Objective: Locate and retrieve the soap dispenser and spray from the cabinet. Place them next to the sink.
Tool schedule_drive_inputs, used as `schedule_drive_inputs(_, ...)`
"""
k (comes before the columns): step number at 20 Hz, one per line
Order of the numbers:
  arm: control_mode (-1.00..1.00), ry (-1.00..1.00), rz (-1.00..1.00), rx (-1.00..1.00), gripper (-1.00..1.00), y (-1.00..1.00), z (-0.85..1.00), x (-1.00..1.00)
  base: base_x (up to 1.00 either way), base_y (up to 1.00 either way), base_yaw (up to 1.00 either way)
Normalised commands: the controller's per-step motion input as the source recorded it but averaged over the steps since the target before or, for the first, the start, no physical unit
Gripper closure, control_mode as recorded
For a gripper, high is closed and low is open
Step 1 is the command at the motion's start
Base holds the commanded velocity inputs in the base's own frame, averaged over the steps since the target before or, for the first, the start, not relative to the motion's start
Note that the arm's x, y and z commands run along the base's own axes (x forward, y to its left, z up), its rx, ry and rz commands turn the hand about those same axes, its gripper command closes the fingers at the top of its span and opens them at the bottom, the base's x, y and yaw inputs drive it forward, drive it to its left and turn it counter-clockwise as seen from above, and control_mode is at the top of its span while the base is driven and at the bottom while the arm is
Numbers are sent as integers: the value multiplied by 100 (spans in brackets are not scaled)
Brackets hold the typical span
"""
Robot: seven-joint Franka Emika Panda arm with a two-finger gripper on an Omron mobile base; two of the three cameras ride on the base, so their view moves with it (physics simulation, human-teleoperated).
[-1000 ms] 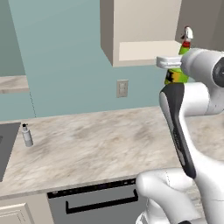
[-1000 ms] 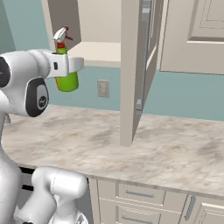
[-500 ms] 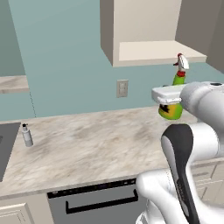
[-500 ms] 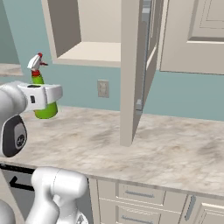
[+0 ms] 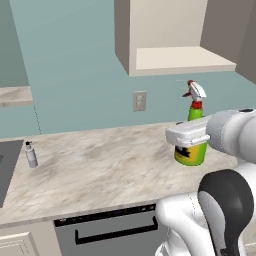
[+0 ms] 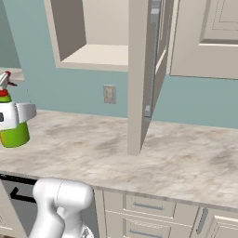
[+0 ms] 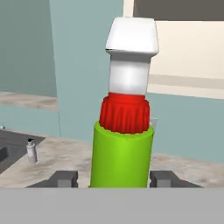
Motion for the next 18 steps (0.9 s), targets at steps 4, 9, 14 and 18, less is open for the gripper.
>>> schedule_drive_inputs(4, -100, 0, 26, 0, 100, 59, -58, -36, 0, 0, 0)
schedule_drive_inputs(9, -100, 1, 27, 0, 100, 65, -55, -11, 0, 0, 0)
schedule_drive_inputs(14, -100, 1, 26, 0, 100, 72, -56, 7, 0, 0, 0)
schedule_drive_inputs(18, -100, -6, 21, 0, 100, 51, -47, 37, 0, 0, 0)
